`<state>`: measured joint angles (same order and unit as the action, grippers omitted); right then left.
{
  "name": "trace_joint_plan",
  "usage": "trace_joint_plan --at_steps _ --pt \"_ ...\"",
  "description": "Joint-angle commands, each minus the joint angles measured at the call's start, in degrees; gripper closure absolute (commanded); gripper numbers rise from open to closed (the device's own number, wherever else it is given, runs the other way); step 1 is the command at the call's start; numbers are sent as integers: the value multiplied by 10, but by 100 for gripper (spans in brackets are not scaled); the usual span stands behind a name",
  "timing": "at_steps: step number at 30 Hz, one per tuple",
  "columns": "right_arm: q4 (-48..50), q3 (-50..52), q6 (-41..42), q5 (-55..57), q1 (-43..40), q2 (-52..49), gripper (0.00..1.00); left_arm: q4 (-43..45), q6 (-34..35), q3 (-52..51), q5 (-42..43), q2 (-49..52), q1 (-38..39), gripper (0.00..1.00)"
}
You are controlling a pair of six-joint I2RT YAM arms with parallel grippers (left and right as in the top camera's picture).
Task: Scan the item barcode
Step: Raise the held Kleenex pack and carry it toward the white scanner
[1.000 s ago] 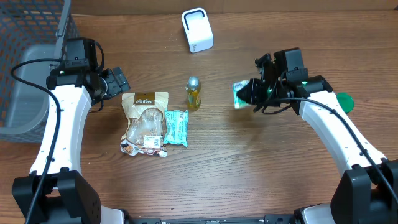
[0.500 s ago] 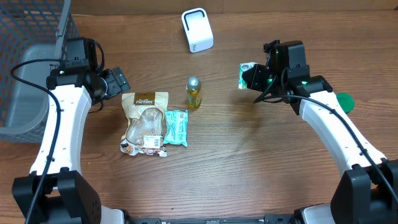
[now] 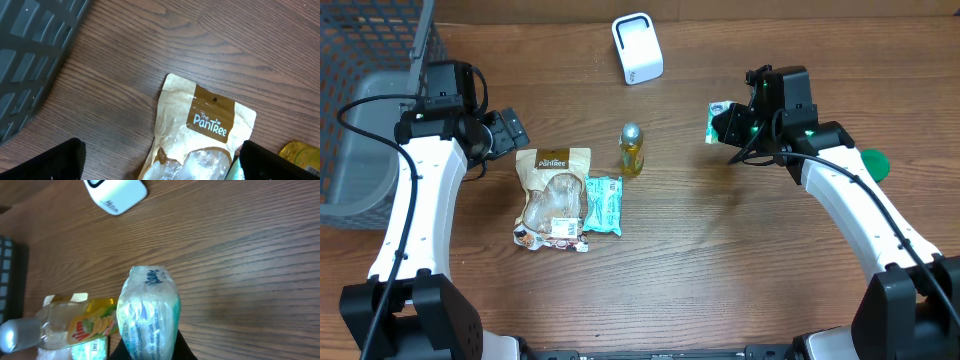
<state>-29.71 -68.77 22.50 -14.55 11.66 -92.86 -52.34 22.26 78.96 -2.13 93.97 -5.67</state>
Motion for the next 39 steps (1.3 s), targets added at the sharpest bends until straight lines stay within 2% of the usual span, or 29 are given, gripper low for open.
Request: trace_joint_plan --at_steps 1,15,19,23,28,32,39 --pt "1 2 2 21 -1 -6 95 1 -4 7 3 -6 1 1" --pt "29 -21 26 21 -1 -6 96 1 -4 7 3 -6 1 1" --pt "-25 -104 26 21 0 -6 96 1 -4 7 3 -6 1 0" --pt "-77 -233 15 26 0 -7 96 1 -4 7 3 -6 1 1" --pt "-83 -346 -6 55 13 -7 96 1 -4 7 3 -6 1 0" --pt "-40 -360 -63 121 45 -10 96 1 -4 7 3 -6 1 1" --pt "70 -360 -201 250 125 -102 96 1 -4 7 3 -6 1 1"
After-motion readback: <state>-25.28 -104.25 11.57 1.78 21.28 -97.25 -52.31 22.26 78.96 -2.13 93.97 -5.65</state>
